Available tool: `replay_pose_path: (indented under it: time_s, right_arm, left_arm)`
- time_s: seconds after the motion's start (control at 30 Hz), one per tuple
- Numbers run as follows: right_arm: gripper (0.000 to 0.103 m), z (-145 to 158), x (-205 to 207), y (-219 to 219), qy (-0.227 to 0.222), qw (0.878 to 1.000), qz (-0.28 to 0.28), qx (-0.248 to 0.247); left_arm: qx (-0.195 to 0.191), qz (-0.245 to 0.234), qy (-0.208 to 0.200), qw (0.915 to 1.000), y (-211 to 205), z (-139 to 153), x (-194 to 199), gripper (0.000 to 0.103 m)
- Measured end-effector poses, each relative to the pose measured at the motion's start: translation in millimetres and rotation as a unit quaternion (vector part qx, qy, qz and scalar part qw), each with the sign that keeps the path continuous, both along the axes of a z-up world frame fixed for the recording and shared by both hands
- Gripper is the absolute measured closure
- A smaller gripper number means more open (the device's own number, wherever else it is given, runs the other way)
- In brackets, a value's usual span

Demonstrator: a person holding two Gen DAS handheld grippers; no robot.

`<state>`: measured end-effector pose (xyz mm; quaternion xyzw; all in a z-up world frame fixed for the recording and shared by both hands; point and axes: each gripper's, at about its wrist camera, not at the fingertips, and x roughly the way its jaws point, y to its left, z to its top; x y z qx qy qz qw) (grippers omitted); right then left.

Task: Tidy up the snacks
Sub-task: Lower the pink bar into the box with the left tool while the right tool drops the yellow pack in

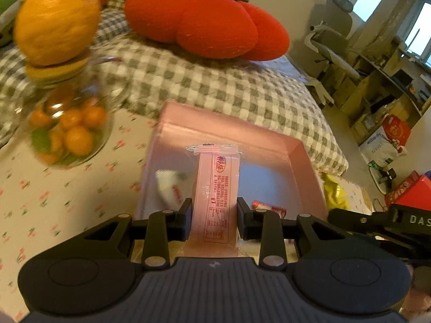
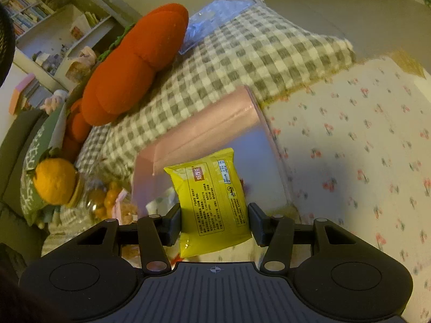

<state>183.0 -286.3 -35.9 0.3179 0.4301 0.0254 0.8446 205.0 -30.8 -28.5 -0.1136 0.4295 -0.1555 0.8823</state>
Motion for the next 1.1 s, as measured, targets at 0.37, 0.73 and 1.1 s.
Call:
replay_pose_path:
  time_s: [0.37,0.73,1.1]
  right_arm:
    - [0.052,-36,43,-11,-0.023,1.0,0.003,-0.018]
    - [0.052,-47,57,-3,-0.037,0.998,0.02,-0.042]
    - [0.04,-40,53,-10,-0.047,0.998,0.009,-0.027]
  left_arm:
    - [0.011,-0.019,-0.033,0.9992,-29,-21,31,0.073]
    - [0.018,-0.017,-0.029,0.9993,-25,-38,38,0.073]
    - [0.042,-0.018,-0.046,0.9979,-33,-32,36,0.045]
